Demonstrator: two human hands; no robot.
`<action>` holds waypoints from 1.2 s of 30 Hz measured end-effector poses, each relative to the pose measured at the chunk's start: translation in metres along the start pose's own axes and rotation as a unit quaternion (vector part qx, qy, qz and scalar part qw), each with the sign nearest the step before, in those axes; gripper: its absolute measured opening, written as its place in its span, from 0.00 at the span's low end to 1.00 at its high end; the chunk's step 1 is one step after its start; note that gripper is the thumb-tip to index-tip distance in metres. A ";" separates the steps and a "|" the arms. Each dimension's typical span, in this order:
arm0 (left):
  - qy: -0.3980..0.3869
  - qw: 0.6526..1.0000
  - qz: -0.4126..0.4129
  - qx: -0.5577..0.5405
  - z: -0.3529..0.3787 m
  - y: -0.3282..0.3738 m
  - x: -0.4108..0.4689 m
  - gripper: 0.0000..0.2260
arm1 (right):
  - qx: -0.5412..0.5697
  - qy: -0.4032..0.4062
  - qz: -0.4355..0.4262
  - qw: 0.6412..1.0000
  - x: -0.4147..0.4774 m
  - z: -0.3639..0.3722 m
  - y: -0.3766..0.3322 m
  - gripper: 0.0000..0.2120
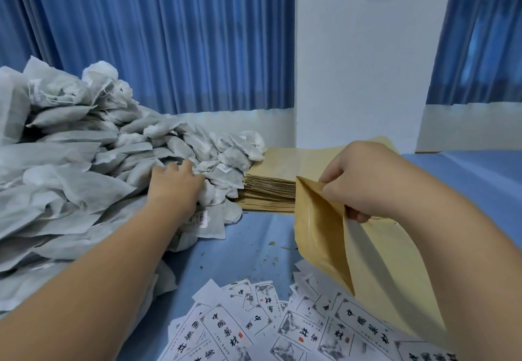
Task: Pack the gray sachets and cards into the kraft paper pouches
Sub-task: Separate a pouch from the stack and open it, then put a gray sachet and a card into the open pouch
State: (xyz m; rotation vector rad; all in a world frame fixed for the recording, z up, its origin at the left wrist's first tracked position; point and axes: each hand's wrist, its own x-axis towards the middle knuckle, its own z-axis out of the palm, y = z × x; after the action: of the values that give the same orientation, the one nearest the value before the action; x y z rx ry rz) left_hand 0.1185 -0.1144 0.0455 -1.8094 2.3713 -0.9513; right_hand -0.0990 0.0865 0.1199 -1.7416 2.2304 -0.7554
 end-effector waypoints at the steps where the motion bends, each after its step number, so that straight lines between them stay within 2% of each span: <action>1: 0.001 1.000 -0.002 0.006 0.002 0.001 0.001 0.18 | -0.001 -0.002 -0.001 1.000 0.000 0.001 0.000 0.14; 10: 0.030 0.999 -0.009 -0.026 0.001 -0.006 0.010 0.12 | 0.005 0.004 -0.003 1.000 0.001 -0.002 0.003 0.13; 14: 0.047 0.991 -0.013 -0.121 0.001 -0.009 0.001 0.11 | 0.005 0.009 -0.001 1.000 -0.001 -0.005 0.005 0.12; 16: 0.105 0.967 -0.028 -0.231 -0.002 -0.009 -0.008 0.12 | 0.010 0.014 0.001 1.000 -0.002 -0.008 0.006 0.12; 18: 0.164 0.926 -0.042 -0.338 -0.010 -0.007 -0.019 0.13 | 0.017 0.017 0.003 1.000 -0.003 -0.011 0.007 0.13; 21: 0.209 0.866 -0.006 -0.453 -0.025 0.003 -0.031 0.07 | 0.016 0.014 0.008 1.000 -0.004 -0.014 0.007 0.14; 23: 0.193 0.849 0.049 -0.490 -0.034 0.013 -0.039 0.05 | 0.013 0.014 0.008 1.000 -0.004 -0.014 0.008 0.14; 25: 0.150 0.865 0.122 -0.463 -0.036 0.026 -0.045 0.04 | 0.011 0.015 0.006 1.000 -0.004 -0.014 0.009 0.14; 28: 0.098 0.897 0.220 -0.372 -0.030 0.049 -0.054 0.11 | 0.011 0.021 0.002 1.000 -0.002 -0.014 0.009 0.14; 34: -0.027 0.876 0.212 -0.433 -0.012 0.073 -0.067 0.18 | 0.011 0.013 0.002 1.000 0.000 -0.013 0.014 0.14; 36: -0.074 0.876 0.215 -0.426 -0.014 0.075 -0.072 0.25 | 0.011 0.005 0.004 1.000 0.000 -0.013 0.015 0.14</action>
State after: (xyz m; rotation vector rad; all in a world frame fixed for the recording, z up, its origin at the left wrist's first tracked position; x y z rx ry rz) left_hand 0.0720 -0.0339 -0.0030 -1.2556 3.1218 0.3434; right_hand -0.1182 0.0922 0.1233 -1.7225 2.2265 -0.7858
